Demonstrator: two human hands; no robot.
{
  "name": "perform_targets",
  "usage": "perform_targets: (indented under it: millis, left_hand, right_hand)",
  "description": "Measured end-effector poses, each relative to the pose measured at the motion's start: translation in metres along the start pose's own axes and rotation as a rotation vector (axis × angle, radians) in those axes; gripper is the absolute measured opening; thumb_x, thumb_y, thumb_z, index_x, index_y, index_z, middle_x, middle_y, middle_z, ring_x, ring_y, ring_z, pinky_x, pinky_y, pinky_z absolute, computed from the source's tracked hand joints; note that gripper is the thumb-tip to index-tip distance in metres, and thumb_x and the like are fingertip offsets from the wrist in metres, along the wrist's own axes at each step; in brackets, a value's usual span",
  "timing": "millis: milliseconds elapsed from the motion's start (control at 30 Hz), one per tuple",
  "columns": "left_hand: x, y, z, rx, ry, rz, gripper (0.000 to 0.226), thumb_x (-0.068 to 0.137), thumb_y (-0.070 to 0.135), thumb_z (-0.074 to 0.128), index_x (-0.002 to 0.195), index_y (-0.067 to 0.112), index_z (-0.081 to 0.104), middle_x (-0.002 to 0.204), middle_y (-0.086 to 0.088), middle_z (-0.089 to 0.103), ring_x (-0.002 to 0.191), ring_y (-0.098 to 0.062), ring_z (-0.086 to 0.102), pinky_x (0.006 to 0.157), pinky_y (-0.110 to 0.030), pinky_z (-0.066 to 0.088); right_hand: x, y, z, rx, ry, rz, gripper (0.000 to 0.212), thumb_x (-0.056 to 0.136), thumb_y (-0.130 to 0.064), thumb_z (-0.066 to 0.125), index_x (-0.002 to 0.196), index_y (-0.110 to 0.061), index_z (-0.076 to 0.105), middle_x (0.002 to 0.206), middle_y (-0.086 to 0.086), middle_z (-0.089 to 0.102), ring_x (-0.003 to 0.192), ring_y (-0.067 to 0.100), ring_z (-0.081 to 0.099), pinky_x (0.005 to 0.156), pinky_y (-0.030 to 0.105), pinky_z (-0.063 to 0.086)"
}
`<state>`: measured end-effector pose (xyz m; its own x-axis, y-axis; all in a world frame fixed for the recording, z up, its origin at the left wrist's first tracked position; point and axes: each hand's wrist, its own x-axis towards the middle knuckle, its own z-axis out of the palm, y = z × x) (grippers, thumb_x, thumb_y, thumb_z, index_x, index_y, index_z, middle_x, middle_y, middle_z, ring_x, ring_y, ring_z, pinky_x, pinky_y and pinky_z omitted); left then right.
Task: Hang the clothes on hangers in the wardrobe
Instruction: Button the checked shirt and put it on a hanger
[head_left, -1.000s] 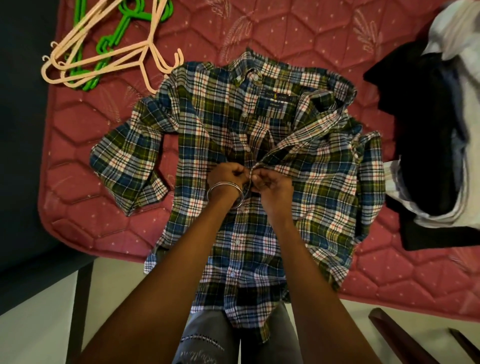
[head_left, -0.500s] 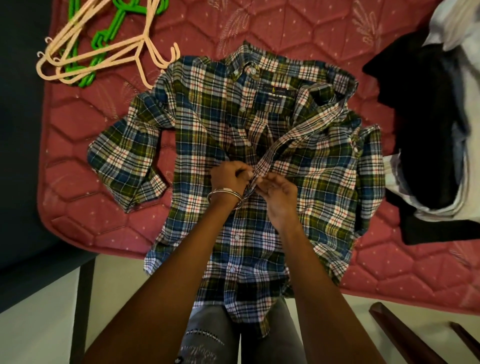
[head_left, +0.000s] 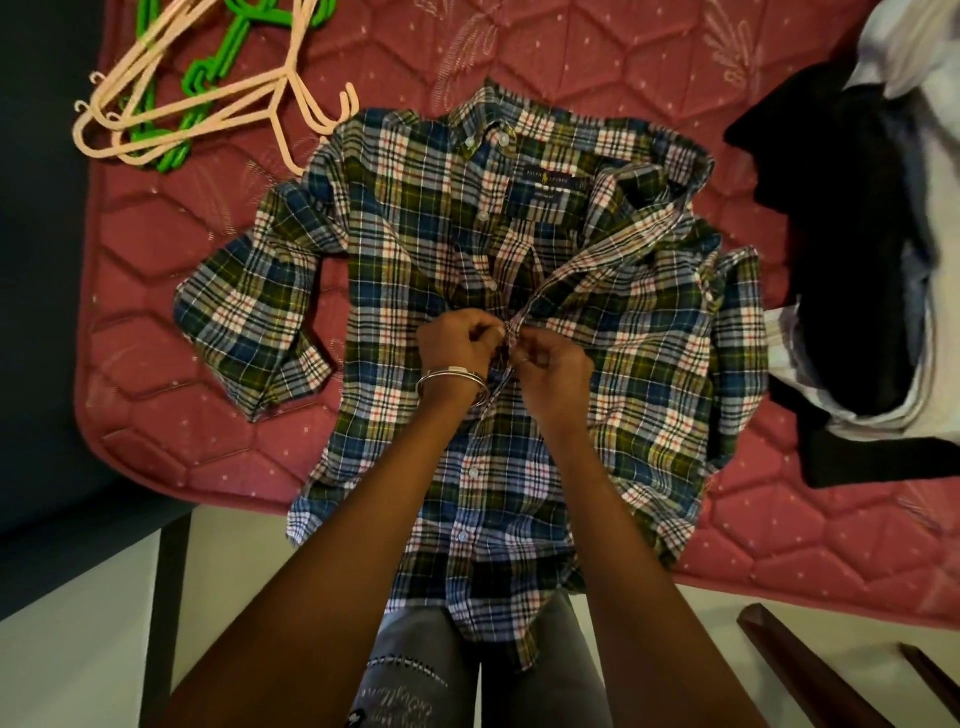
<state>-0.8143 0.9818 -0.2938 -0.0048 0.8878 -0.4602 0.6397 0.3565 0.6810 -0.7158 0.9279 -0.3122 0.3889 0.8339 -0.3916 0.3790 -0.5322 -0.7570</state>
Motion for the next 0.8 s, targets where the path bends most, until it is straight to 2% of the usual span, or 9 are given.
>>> perform_targets:
  millis: [67,233,300,367,467,567,633,733,800]
  left_hand:
    - [0.0,0.002,0.0,0.019,-0.005,0.007,0.011,0.083,0.008,0.069,0.091,0.003,0.074,0.084,-0.012,0.073,0.075,-0.024,0.069,0.075,-0.036,0.056]
    - [0.0,0.001,0.0,0.005,-0.023,0.001,0.01,0.082,0.004,0.069,0.09,0.002,0.074,0.084,-0.013,0.073,0.074,-0.023,0.068,0.074,-0.037,0.057]
    - [0.001,0.001,-0.001,-0.001,-0.003,-0.01,0.01,0.082,0.004,0.069,0.091,0.001,0.072,0.085,-0.014,0.072,0.075,-0.022,0.067,0.075,-0.036,0.057]
    - [0.003,0.002,-0.003,0.008,0.004,-0.041,0.012,0.082,0.006,0.07,0.092,0.0,0.07,0.089,-0.014,0.071,0.077,-0.017,0.063,0.075,-0.033,0.055]
    - [0.007,0.005,-0.003,0.062,-0.047,-0.037,0.011,0.084,0.008,0.069,0.09,0.001,0.072,0.088,-0.014,0.071,0.073,-0.016,0.062,0.074,-0.032,0.055]
    - [0.006,0.007,-0.003,0.092,-0.067,-0.012,0.018,0.088,0.017,0.065,0.087,0.001,0.073,0.08,-0.015,0.071,0.071,-0.024,0.065,0.068,-0.028,0.052]
    - [0.004,0.007,-0.003,0.098,-0.08,-0.015,0.023,0.088,0.025,0.066,0.087,0.003,0.074,0.077,-0.012,0.071,0.068,-0.021,0.063,0.064,-0.026,0.048]
    - [0.006,0.006,-0.003,0.116,-0.071,-0.04,0.021,0.085,0.026,0.069,0.09,0.006,0.074,0.081,-0.006,0.071,0.071,-0.014,0.061,0.066,-0.022,0.045]
    - [0.01,0.006,0.0,0.154,-0.049,-0.045,0.02,0.088,0.022,0.065,0.097,0.006,0.073,0.091,-0.01,0.072,0.082,-0.02,0.065,0.073,-0.026,0.049]
  right_hand:
    - [-0.001,-0.002,0.001,-0.1,0.017,-0.076,0.015,0.085,-0.006,0.064,0.096,-0.002,0.074,0.081,0.012,0.07,0.07,0.02,0.06,0.062,0.015,0.032]
    - [0.003,-0.001,0.0,-0.147,-0.033,-0.123,0.015,0.086,-0.007,0.062,0.092,-0.003,0.074,0.081,0.013,0.068,0.071,0.024,0.061,0.061,0.021,0.036]
    - [0.005,-0.001,-0.002,-0.025,-0.143,-0.076,0.018,0.09,-0.014,0.058,0.09,-0.005,0.073,0.079,0.013,0.069,0.071,0.025,0.064,0.062,0.029,0.046]
    - [0.008,-0.003,-0.009,0.242,-0.22,0.092,0.019,0.095,-0.011,0.055,0.096,-0.001,0.072,0.082,0.015,0.07,0.072,0.024,0.068,0.067,0.04,0.058]
    - [0.012,-0.007,-0.017,0.47,-0.236,0.247,0.013,0.092,0.003,0.057,0.099,0.007,0.067,0.078,0.015,0.065,0.061,0.014,0.065,0.065,0.033,0.06]
    - [0.018,-0.009,-0.017,0.432,-0.24,0.246,0.007,0.087,0.004,0.063,0.092,0.006,0.067,0.072,0.014,0.065,0.057,0.013,0.064,0.061,0.033,0.06]
    - [0.02,-0.009,-0.016,0.37,-0.231,0.241,0.003,0.086,0.003,0.065,0.087,0.003,0.068,0.072,0.013,0.065,0.06,0.017,0.065,0.063,0.038,0.059]
    - [0.019,-0.007,-0.011,0.26,-0.194,0.178,0.003,0.083,0.0,0.07,0.086,0.0,0.07,0.074,0.015,0.067,0.069,0.031,0.068,0.068,0.047,0.059]
    - [0.016,-0.008,-0.008,0.228,-0.175,0.143,0.004,0.081,-0.004,0.073,0.083,-0.005,0.071,0.074,0.013,0.069,0.073,0.033,0.068,0.068,0.049,0.059]
